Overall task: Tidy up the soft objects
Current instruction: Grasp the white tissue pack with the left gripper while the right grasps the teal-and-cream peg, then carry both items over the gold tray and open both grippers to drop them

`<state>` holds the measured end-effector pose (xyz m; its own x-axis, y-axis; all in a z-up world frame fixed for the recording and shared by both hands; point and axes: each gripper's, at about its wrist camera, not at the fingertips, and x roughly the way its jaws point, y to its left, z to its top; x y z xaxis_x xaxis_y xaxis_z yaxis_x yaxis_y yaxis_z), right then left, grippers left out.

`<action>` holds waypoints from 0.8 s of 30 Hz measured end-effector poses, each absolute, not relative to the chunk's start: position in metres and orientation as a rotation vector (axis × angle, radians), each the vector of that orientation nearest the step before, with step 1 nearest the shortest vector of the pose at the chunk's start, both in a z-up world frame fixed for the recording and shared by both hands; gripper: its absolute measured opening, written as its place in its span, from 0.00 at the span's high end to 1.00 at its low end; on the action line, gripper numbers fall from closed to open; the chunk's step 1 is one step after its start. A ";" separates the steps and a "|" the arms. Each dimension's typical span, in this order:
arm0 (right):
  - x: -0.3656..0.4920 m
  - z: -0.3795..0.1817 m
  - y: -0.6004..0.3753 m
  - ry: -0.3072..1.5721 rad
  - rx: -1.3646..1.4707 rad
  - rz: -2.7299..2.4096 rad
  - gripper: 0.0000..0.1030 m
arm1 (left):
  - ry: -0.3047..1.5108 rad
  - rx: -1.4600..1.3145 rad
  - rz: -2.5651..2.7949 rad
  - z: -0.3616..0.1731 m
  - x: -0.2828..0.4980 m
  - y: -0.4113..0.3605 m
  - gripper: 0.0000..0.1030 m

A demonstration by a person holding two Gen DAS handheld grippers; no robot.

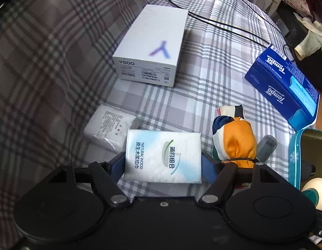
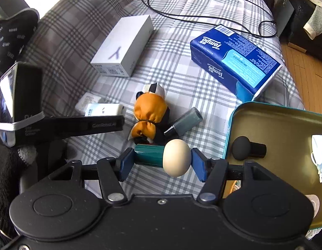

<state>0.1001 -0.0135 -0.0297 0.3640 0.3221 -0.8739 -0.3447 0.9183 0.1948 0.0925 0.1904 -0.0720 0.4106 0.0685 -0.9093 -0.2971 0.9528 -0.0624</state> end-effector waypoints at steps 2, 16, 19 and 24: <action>0.099 -0.024 -0.017 1.105 -0.007 0.430 0.44 | 1.099 -0.241 0.253 -0.058 0.086 0.196 0.30; 0.099 0.009 -0.066 1.025 0.104 0.341 0.44 | 0.952 -0.252 0.254 0.019 0.063 0.180 0.30; 0.102 0.015 -0.087 1.020 0.138 0.284 0.44 | 0.935 -0.231 0.207 0.029 0.062 0.160 0.30; 0.113 0.026 -0.134 1.013 0.229 0.170 0.44 | 0.939 -0.171 0.100 0.036 0.059 0.114 0.30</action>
